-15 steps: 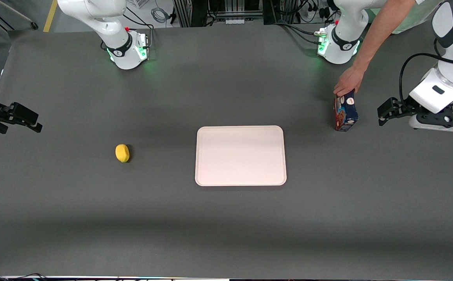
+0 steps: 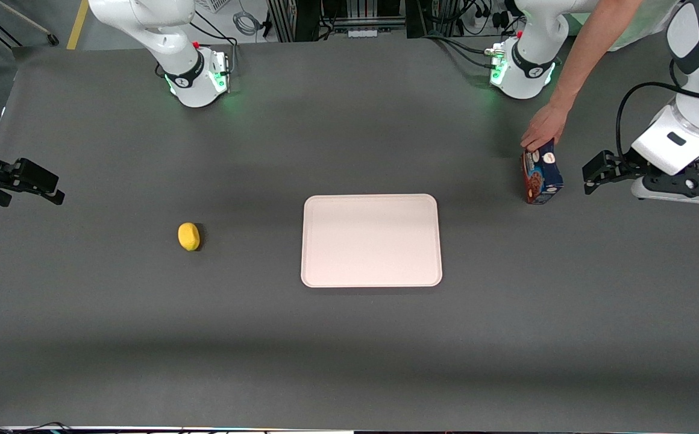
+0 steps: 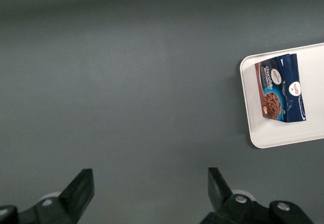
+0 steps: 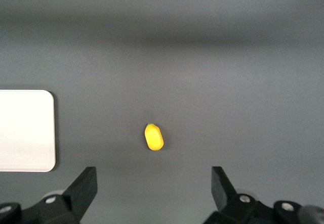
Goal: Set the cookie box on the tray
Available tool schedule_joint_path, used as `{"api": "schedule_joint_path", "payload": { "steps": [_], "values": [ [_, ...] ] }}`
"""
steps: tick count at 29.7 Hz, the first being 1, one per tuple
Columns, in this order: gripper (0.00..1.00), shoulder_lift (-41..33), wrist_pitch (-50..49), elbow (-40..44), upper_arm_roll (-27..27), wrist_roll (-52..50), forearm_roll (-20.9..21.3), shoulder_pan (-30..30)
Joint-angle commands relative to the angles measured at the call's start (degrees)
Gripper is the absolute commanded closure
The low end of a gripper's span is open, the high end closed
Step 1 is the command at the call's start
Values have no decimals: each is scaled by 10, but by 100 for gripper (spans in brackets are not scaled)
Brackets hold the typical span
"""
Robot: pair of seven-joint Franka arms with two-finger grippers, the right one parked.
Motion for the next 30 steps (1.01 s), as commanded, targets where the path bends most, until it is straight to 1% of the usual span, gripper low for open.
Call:
{"api": "schedule_joint_path", "payload": {
  "steps": [1,25,30],
  "values": [
    [0,-6,-15,2,3,6,3,-3],
    [0,-18,-52,-3,11,6,12,-1],
    [0,-35,-53,-27,12,4,13,-1]
  ]
}}
